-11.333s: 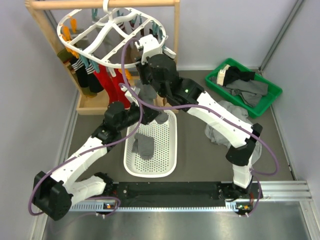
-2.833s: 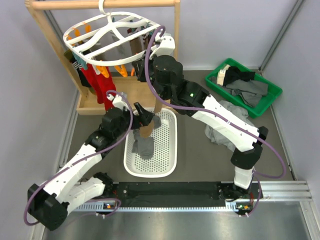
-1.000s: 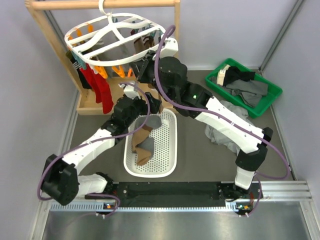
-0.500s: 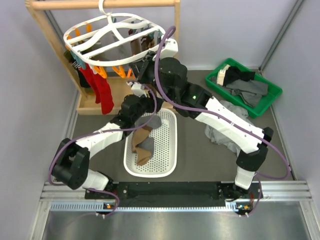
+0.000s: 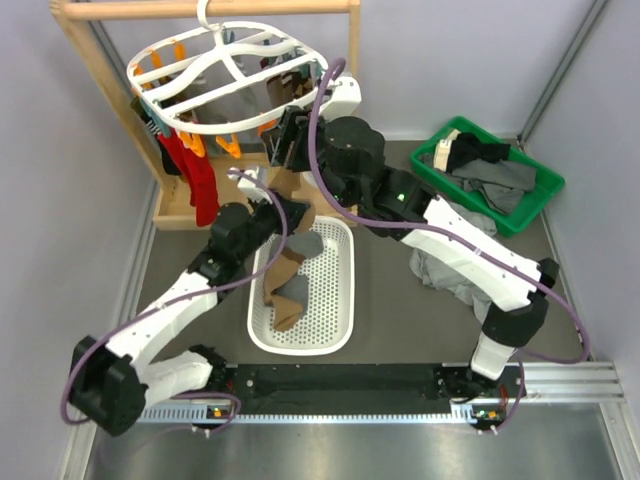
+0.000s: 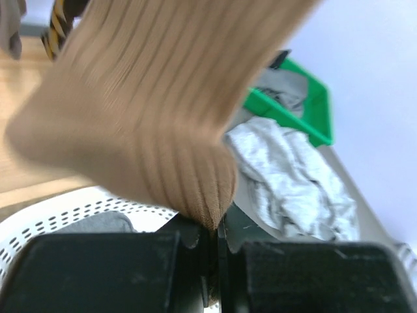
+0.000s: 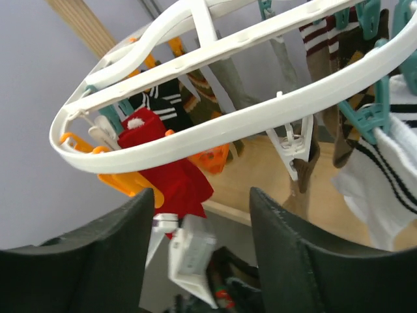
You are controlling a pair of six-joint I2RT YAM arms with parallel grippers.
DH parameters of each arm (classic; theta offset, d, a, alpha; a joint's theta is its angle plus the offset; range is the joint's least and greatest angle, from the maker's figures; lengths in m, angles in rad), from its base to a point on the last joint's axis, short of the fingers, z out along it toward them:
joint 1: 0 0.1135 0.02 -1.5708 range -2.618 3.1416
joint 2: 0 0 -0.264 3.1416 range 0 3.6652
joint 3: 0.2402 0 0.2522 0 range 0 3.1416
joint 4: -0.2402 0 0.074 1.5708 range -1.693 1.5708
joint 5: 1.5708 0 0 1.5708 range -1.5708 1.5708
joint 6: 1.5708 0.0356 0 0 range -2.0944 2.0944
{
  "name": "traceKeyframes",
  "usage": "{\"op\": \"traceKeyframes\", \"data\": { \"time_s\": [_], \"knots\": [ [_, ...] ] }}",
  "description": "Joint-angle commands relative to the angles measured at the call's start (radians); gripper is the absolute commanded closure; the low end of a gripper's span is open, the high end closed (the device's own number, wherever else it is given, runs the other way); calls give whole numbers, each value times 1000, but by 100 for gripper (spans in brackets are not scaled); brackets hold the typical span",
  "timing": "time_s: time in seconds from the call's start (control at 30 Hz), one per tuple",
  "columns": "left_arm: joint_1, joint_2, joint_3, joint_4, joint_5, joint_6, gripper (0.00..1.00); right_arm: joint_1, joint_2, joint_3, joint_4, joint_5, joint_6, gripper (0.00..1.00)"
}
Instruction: Remove the socks clipped to the hanger
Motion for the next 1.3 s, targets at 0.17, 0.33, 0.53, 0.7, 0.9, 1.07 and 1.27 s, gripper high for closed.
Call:
{"op": "traceKeyframes", "data": {
  "time_s": [0.17, 0.33, 0.53, 0.7, 0.9, 1.07, 1.27],
  "knots": [
    [1, -207, -60, -133, 93, -35, 100, 11, -145, 4, -131, -138, -149, 29],
    [1, -269, -68, -178, 142, -41, 100, -4, -160, -14, -137, -183, -202, 29],
    [1, -322, -101, -187, 171, -65, 100, -74, -167, -8, -148, -319, -165, 29],
    [1, -350, -92, -196, 211, -95, 100, -116, -159, -54, -109, -451, -133, 28],
    [1, -372, -75, -182, 249, -119, 100, -116, -121, -45, -68, -498, -128, 25],
    [1, -355, -57, -179, 289, -122, 100, -119, -115, -60, -45, -415, -137, 24],
    [1, -362, -54, -181, 309, -124, 100, -150, -96, -59, -59, -409, -114, 25]
  ]
}}
